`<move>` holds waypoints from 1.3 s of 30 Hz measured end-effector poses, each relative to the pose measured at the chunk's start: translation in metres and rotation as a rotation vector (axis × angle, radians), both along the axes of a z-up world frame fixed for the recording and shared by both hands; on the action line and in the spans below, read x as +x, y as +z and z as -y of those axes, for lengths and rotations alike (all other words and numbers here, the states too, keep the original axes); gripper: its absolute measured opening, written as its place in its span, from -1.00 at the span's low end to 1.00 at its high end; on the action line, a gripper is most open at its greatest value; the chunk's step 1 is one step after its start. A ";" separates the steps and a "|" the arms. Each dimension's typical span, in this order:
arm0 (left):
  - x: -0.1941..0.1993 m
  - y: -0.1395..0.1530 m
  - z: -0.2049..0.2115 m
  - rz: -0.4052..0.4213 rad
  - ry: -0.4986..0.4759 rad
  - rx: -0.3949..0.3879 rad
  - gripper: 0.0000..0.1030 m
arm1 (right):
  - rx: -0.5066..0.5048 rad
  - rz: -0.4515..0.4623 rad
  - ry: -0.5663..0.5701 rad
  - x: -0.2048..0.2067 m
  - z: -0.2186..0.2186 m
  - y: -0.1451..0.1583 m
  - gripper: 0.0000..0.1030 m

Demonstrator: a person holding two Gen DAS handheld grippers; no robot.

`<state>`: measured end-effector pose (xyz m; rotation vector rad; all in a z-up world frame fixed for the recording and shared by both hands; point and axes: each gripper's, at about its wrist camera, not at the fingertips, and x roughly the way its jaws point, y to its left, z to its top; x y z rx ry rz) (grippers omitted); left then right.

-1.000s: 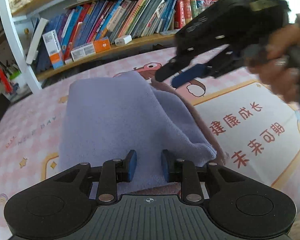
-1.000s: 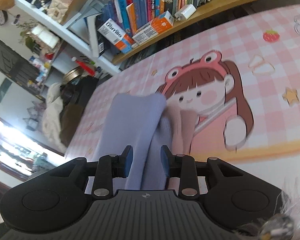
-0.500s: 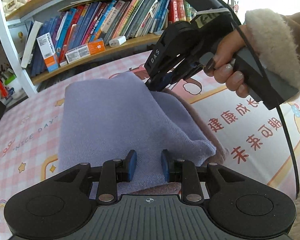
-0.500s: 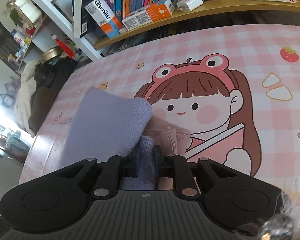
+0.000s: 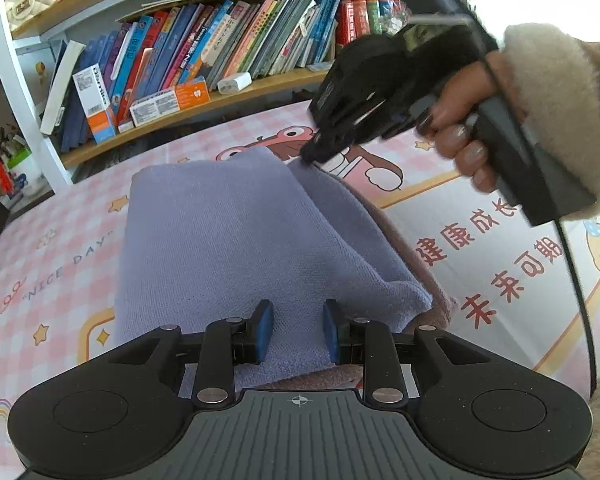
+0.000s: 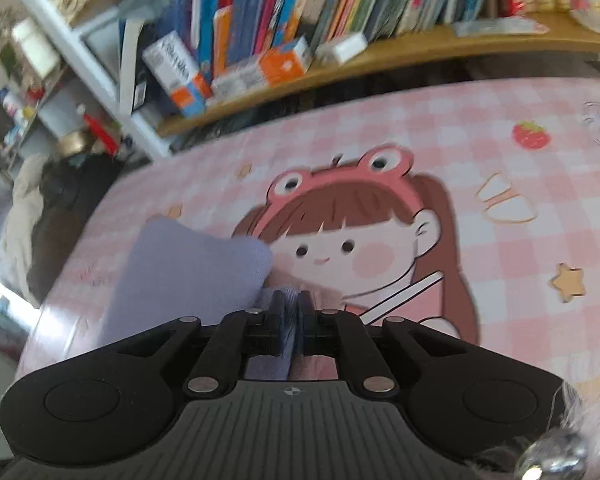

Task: Fold clothes
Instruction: 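Lay the lavender end over the pink end while the right gripper holds the pink end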

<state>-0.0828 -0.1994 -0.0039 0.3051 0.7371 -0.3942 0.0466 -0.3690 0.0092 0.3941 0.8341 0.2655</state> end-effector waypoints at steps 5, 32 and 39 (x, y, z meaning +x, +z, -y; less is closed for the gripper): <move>0.001 -0.001 -0.003 0.004 0.005 -0.025 -0.49 | 0.138 -0.027 0.057 -0.036 0.001 0.015 -0.27; 0.004 0.009 -0.019 -0.033 -0.058 -0.077 -0.41 | 0.101 -0.119 0.086 -0.076 -0.030 -0.008 -0.87; -0.005 0.037 -0.052 0.028 -0.002 -0.137 -0.40 | 0.048 -0.076 0.046 -0.089 -0.034 0.008 -0.61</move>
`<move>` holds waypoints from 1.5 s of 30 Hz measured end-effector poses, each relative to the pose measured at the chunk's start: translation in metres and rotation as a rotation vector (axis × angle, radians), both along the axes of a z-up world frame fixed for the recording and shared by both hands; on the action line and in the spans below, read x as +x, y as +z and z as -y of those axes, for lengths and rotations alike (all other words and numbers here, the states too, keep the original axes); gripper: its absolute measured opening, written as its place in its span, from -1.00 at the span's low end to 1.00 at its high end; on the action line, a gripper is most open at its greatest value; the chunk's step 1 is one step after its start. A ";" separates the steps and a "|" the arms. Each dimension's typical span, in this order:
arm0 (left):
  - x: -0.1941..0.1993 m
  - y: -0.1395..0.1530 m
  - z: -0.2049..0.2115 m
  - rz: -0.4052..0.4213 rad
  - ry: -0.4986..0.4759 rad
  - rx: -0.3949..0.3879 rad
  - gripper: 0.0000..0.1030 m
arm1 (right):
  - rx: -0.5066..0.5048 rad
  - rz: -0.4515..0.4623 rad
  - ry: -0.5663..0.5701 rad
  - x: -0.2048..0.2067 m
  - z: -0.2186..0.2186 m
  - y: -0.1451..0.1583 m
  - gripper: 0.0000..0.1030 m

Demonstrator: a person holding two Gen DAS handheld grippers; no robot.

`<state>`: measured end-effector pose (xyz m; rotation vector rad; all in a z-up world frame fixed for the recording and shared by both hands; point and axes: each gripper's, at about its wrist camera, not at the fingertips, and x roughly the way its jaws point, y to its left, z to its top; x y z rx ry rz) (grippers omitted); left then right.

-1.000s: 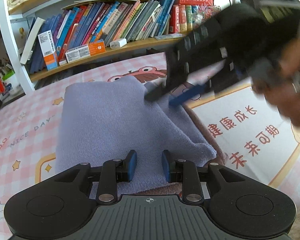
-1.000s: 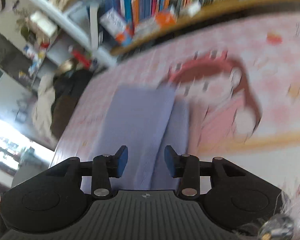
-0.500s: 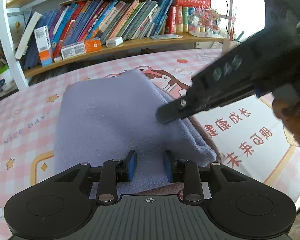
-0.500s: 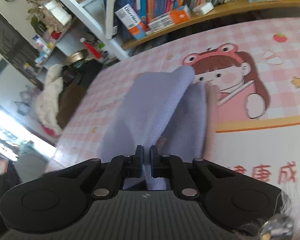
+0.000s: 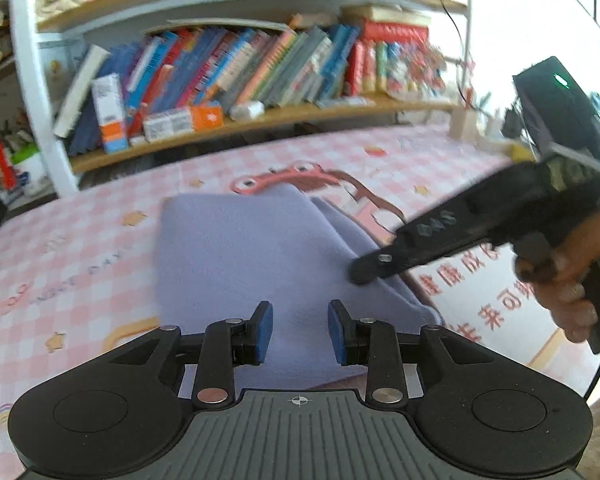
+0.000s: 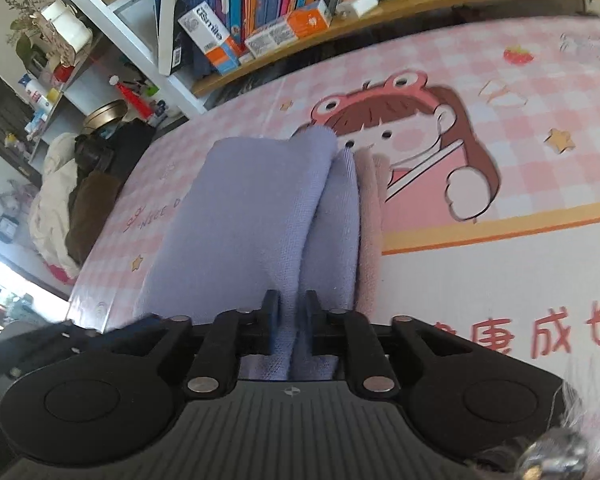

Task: Fold clothes
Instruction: 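Lay the lavender end over the pink end while the right gripper holds the pink end, then open both grippers and pull them back from the folded sweater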

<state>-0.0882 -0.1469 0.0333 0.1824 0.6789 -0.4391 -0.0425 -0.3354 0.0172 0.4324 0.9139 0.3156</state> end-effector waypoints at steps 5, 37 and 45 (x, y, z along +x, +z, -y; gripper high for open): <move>0.000 0.008 -0.020 0.023 0.053 -0.027 -0.33 | -0.053 0.044 -0.035 -0.017 -0.001 0.013 -0.49; 0.014 -0.002 -0.083 0.007 -0.002 -0.146 -0.31 | -0.228 0.045 -0.258 -0.052 -0.037 0.019 -0.10; 0.012 -0.008 -0.091 -0.030 -0.024 -0.149 -0.20 | -0.269 0.033 -0.323 -0.071 -0.044 0.025 0.15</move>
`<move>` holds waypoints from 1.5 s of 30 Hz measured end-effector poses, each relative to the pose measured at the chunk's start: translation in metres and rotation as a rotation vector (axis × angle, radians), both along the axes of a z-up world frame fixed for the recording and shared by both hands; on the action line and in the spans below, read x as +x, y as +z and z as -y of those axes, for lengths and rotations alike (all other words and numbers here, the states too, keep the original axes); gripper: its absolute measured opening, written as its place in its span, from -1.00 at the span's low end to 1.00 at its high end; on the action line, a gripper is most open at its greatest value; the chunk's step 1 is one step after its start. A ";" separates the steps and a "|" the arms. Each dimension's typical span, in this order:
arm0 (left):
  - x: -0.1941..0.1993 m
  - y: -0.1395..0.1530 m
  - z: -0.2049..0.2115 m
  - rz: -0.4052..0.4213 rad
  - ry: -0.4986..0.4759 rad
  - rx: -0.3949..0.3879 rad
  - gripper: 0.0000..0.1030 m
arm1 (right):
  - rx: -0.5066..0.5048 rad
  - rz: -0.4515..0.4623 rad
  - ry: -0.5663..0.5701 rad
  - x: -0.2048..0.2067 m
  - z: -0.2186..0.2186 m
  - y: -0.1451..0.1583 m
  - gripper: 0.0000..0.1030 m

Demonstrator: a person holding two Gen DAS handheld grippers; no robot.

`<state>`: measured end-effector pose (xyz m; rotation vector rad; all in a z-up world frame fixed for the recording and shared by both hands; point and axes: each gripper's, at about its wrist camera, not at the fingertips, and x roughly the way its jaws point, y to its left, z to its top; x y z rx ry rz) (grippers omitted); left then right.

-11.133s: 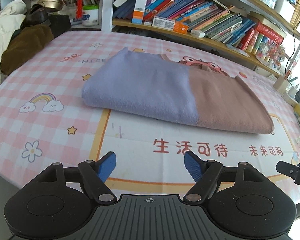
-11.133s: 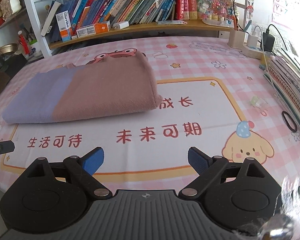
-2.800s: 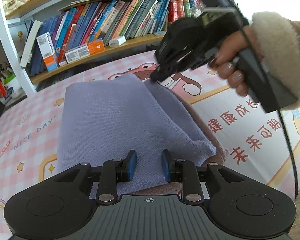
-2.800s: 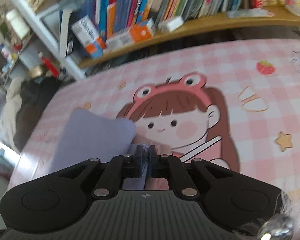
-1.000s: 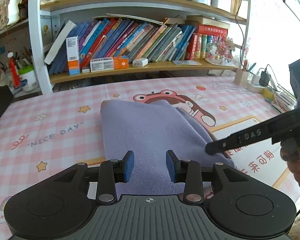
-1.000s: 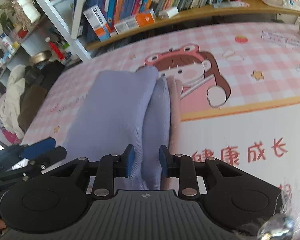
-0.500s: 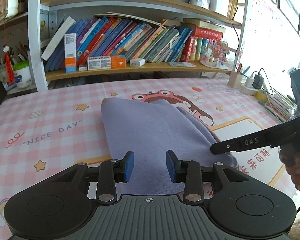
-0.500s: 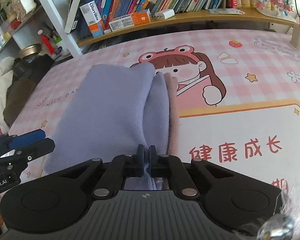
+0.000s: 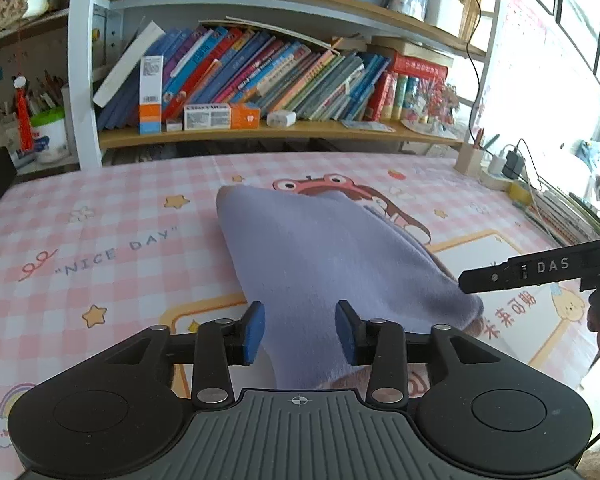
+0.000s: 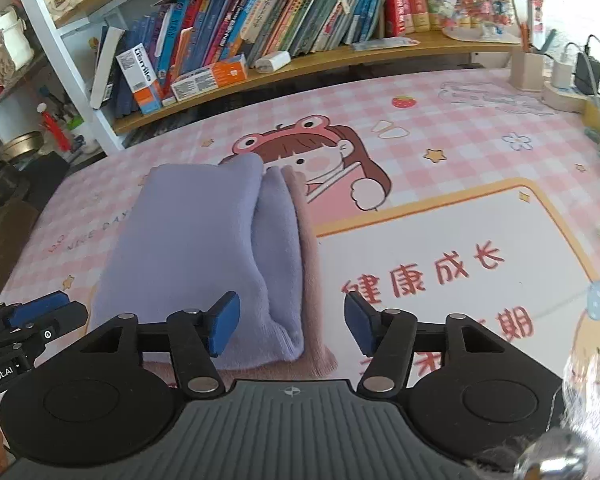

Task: Fold clothes
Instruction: 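Open both grippers and pull them back from the folded sweater, then pinch the folded edge of the sweater with the right gripper while the left pinches the lavender top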

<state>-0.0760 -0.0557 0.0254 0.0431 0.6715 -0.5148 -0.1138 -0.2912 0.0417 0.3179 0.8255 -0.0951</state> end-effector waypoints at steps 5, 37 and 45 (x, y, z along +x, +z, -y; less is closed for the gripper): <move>-0.007 -0.002 0.002 -0.018 -0.021 0.012 -0.17 | -0.066 -0.007 -0.013 -0.017 -0.008 0.004 0.33; -0.123 -0.005 0.085 -0.124 0.073 0.217 0.49 | -0.035 -0.073 0.074 -0.119 0.042 -0.020 0.82; -0.104 -0.001 0.070 -0.137 0.139 0.169 0.50 | -0.029 -0.074 0.073 -0.109 0.044 -0.022 0.83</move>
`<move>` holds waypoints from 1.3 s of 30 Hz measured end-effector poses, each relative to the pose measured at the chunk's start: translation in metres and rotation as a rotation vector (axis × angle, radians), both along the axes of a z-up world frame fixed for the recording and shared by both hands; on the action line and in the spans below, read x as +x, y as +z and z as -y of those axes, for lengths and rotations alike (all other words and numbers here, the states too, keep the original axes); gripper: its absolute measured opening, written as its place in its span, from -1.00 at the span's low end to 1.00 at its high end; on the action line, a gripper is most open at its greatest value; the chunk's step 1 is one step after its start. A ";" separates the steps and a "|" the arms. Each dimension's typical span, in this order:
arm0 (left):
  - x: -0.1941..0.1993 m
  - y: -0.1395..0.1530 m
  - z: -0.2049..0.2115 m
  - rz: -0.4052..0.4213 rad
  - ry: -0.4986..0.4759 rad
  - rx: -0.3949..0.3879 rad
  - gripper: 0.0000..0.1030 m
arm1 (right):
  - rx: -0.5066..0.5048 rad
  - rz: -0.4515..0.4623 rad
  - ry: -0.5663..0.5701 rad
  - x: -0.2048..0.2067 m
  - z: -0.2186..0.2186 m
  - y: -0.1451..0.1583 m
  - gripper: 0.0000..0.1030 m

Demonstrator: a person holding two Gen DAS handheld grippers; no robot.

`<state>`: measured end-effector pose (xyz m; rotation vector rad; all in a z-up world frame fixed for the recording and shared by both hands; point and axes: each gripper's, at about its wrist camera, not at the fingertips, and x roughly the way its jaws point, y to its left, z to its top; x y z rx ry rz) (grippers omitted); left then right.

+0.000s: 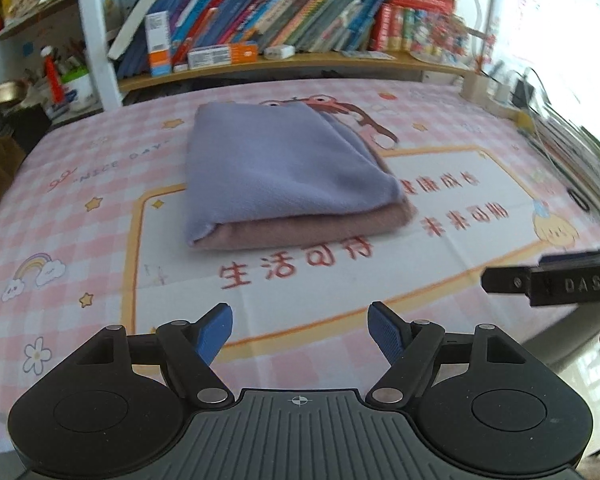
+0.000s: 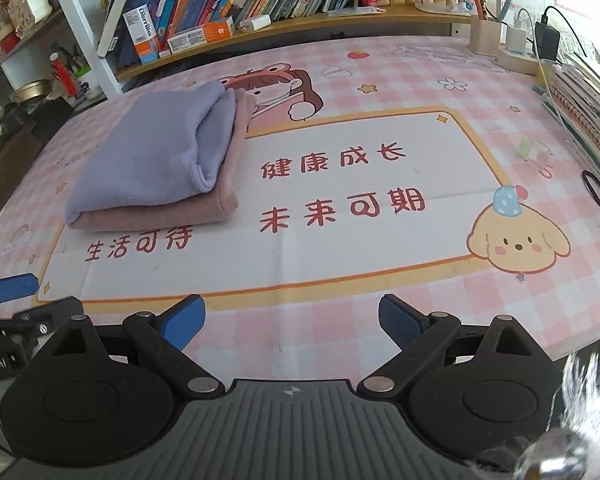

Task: Fold clothes
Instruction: 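Pinch the folded edge of the sweater with the right gripper while the left pinches the lavender top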

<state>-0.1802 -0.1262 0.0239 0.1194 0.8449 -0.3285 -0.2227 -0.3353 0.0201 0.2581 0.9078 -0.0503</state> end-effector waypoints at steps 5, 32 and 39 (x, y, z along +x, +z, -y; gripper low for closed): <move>0.031 0.006 -0.021 0.022 0.026 -0.044 0.50 | -0.004 0.021 -0.022 0.023 -0.006 0.004 0.83; 0.208 -0.053 -0.099 -0.342 0.152 -0.572 0.67 | 0.387 -0.110 -0.098 0.162 -0.002 -0.024 0.84; 0.218 -0.058 -0.091 -0.390 0.121 -0.613 0.29 | 0.375 -0.126 -0.041 0.180 -0.020 -0.023 0.31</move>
